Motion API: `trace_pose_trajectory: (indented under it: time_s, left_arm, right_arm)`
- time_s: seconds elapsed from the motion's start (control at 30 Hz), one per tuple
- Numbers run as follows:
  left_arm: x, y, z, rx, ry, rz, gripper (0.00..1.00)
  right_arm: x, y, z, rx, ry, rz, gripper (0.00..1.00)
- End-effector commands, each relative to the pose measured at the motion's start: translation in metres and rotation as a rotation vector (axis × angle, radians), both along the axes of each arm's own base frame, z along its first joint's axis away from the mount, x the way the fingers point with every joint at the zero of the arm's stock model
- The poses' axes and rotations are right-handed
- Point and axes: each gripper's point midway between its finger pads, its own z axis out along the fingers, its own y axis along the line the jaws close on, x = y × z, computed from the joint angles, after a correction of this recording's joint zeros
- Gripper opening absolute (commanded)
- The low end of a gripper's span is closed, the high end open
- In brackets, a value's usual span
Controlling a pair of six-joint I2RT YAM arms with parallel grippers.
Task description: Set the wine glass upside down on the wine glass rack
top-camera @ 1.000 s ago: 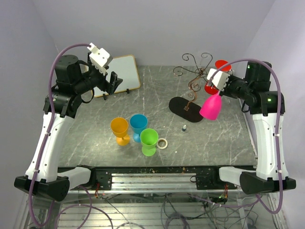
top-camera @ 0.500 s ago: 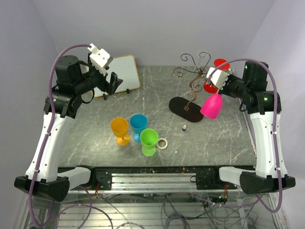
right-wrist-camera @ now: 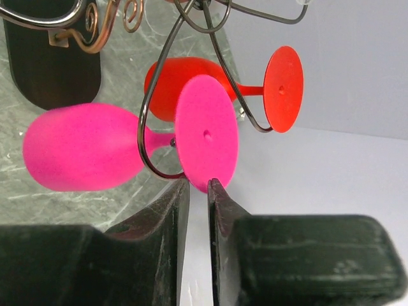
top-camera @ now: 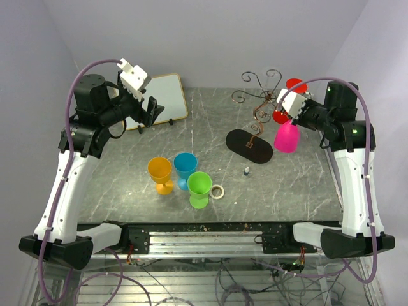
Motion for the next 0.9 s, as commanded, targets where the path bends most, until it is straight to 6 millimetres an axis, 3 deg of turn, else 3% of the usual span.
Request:
trace_pose_trajectory:
  time_s: [0.0, 0.47, 0.7, 0.87]
  left_arm:
    - [-0.005, 0.001, 0.007, -0.012, -0.031, -0.013, 0.9]
    - [-0.007, 0.001, 0.007, -0.011, -0.033, -0.017, 0.9]
    - [-0.007, 0.001, 0.004, -0.008, -0.031, -0.018, 0.9]
    - [-0.006, 0.002, 0.003, -0.006, -0.027, -0.017, 0.9]
  right_arm:
    - [-0.001, -0.003, -0.003, -0.003, 0.001, -0.026, 0.2]
    - [-0.003, -0.022, -0.011, -0.063, 0.012, -0.113, 0.33]
    - [-0.002, -0.037, -0.023, -0.112, 0.029, -0.18, 0.49]
    - [-0.001, -0.049, -0.029, -0.149, 0.033, -0.243, 0.55]
